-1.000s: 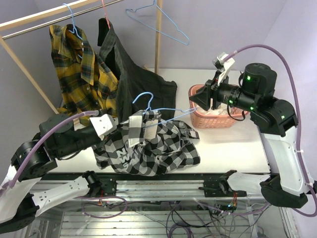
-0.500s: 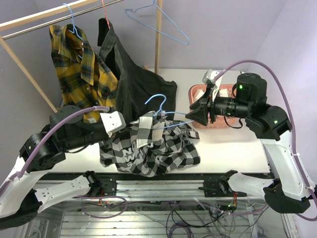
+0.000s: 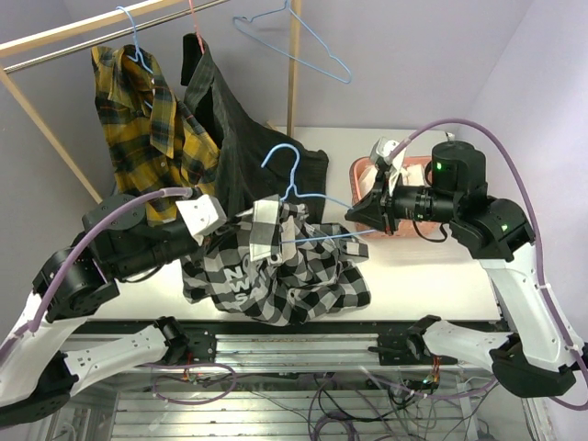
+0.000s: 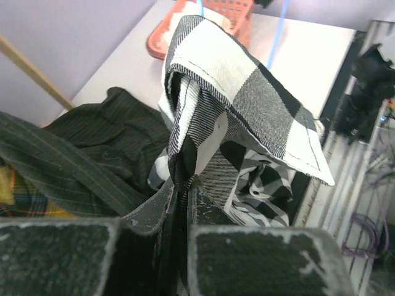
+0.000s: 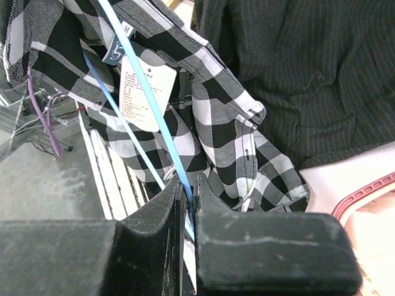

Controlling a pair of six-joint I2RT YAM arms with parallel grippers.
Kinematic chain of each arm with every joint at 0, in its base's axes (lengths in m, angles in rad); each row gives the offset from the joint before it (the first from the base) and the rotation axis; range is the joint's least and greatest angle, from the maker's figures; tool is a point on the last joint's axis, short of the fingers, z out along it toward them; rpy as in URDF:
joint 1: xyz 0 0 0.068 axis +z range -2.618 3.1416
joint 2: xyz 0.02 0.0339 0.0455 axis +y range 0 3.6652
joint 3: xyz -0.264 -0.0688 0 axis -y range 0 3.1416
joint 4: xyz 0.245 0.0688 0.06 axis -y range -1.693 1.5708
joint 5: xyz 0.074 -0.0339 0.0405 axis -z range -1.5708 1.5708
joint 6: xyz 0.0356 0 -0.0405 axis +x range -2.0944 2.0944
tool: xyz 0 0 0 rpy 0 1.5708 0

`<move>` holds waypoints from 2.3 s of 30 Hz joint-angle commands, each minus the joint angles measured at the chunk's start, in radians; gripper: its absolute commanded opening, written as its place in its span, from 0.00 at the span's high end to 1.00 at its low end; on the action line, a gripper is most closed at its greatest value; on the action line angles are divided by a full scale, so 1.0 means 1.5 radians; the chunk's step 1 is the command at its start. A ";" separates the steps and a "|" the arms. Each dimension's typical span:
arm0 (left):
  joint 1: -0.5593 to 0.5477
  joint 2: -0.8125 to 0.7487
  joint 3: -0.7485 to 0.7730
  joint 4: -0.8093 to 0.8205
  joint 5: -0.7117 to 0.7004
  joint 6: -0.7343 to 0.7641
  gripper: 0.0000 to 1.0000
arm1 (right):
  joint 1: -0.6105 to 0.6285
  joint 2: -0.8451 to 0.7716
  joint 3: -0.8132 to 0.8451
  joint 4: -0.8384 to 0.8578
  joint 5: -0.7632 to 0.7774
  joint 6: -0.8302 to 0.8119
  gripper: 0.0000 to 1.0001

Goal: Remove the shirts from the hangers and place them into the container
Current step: Remove the shirt from the hanger.

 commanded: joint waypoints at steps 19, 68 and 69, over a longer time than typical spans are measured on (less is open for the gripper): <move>-0.002 0.280 0.034 0.152 -0.235 -0.063 0.58 | -0.005 0.031 0.105 -0.145 0.471 0.130 1.00; -0.001 0.142 0.028 0.123 -0.411 -0.103 0.71 | 0.008 -0.175 0.072 -0.220 0.738 0.125 1.00; -0.002 0.151 0.040 0.119 -0.406 -0.105 0.71 | 0.002 -0.179 0.075 -0.221 0.734 0.127 1.00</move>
